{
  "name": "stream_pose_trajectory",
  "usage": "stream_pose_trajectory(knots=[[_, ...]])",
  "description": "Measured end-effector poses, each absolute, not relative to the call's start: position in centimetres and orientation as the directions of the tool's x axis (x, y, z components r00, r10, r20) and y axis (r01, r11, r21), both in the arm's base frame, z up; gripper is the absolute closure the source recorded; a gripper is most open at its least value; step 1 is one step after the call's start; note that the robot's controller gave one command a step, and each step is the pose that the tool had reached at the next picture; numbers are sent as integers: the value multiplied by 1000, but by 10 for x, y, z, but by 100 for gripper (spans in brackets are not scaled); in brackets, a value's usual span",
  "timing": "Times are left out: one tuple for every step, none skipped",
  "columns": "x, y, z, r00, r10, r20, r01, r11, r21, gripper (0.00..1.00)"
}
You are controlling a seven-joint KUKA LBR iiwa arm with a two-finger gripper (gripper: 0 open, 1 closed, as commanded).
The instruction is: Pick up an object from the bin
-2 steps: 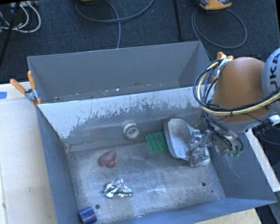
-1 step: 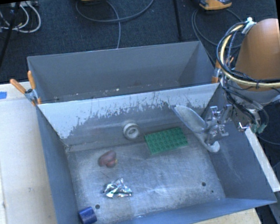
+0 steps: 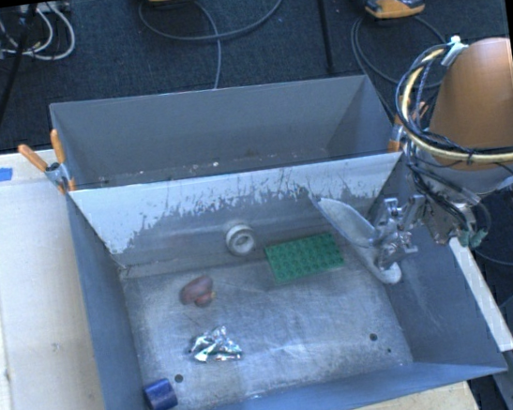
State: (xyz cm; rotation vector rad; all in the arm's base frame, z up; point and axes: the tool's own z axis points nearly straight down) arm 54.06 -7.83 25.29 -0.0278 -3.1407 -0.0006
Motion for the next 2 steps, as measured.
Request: stream_pose_trajectory(knots=[[541,-79,253,-1000,19,1,19,1000,1,100],[482,-116,320,-947,-323,-1,-323,947,-2,100]])
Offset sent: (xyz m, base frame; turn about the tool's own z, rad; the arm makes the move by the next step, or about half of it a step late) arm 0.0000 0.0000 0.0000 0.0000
